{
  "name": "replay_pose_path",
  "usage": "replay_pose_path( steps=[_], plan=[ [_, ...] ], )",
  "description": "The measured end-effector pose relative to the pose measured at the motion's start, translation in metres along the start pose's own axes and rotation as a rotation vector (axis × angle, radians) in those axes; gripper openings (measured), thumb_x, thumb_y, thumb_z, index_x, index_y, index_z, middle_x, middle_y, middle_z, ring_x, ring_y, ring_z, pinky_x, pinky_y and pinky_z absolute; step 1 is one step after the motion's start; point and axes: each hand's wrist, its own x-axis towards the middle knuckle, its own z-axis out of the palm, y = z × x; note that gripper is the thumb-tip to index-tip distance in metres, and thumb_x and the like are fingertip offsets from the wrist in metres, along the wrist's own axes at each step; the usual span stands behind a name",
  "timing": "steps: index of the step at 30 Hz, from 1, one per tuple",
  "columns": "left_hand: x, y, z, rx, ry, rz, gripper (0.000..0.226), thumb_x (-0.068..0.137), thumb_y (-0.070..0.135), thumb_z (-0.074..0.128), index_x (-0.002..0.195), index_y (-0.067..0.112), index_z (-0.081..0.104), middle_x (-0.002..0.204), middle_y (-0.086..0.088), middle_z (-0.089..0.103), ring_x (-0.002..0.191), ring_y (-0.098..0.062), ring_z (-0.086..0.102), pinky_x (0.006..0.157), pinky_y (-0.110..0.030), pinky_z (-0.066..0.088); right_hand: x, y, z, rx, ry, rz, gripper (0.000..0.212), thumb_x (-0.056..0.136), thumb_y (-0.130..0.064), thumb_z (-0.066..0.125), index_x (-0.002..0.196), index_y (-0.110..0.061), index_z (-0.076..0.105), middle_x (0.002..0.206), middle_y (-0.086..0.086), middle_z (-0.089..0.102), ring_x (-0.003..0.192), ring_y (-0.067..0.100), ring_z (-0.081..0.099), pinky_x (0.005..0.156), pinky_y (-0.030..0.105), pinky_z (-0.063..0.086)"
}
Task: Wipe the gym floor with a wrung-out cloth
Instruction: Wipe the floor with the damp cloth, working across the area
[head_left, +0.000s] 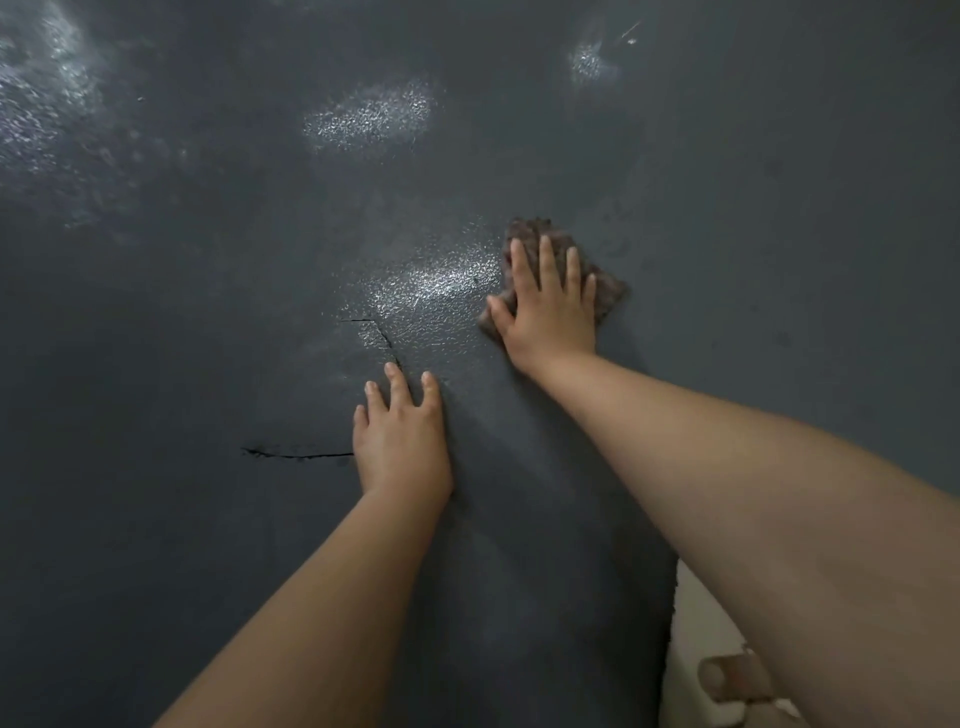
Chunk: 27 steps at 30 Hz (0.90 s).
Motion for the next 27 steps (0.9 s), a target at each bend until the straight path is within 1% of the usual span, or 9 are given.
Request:
replay_pose_path(
  steps=[5, 10, 15, 22, 27],
  plan=[
    [0.003, 0.003, -0.001, 0.032, -0.019, 0.0, 0.083, 0.093, 0.023, 0.056, 0.151, 0.017, -0.003, 0.157, -0.018, -0.008, 0.144, -0.039, 0.004, 0.116, -0.04, 0.015, 0.038, 0.001, -0.01, -0.019, -0.01, 0.017, 0.07, 0.094, -0.057, 0.032, 0.151, -0.032, 0.001, 0.16, 0.0, -0.007, 0.145, 0.03, -0.01, 0.115, 0.048, -0.005],
    [0.002, 0.002, -0.001, 0.031, -0.033, 0.017, 0.088, 0.092, 0.023, 0.059, 0.15, 0.016, -0.007, 0.156, -0.019, -0.011, 0.144, -0.04, 0.001, 0.116, -0.039, 0.013, 0.074, 0.012, -0.022, -0.019, -0.006, 0.043, 0.067, 0.096, -0.056, 0.031, 0.151, -0.032, 0.001, 0.16, 0.0, -0.008, 0.146, 0.029, -0.009, 0.117, 0.046, -0.003],
    [0.002, 0.001, -0.001, 0.002, -0.028, 0.026, 0.086, 0.092, 0.021, 0.058, 0.15, 0.017, -0.006, 0.156, -0.019, -0.012, 0.144, -0.04, 0.001, 0.116, -0.038, 0.016, 0.093, 0.036, -0.036, 0.002, 0.028, 0.129, 0.066, 0.097, -0.053, 0.032, 0.152, -0.03, 0.002, 0.16, 0.002, -0.004, 0.146, 0.03, -0.004, 0.117, 0.044, 0.001],
    [0.002, 0.0, 0.0, -0.029, -0.031, 0.034, 0.087, 0.092, 0.02, 0.059, 0.151, 0.017, -0.005, 0.156, -0.019, -0.013, 0.144, -0.039, 0.0, 0.116, -0.037, 0.019, 0.081, 0.06, -0.034, 0.051, 0.122, 0.33, 0.065, 0.098, -0.05, 0.031, 0.152, -0.025, 0.006, 0.16, 0.005, 0.003, 0.146, 0.031, 0.003, 0.117, 0.045, 0.005],
    [-0.001, -0.002, -0.002, -0.051, -0.053, 0.051, 0.095, 0.088, 0.022, 0.064, 0.15, 0.017, -0.007, 0.156, -0.018, -0.016, 0.144, -0.038, -0.002, 0.115, -0.036, 0.018, 0.041, 0.06, -0.02, 0.097, 0.195, 0.461, 0.064, 0.098, -0.045, 0.035, 0.152, -0.022, 0.009, 0.159, 0.007, 0.006, 0.145, 0.031, 0.006, 0.116, 0.047, 0.006]
  ],
)
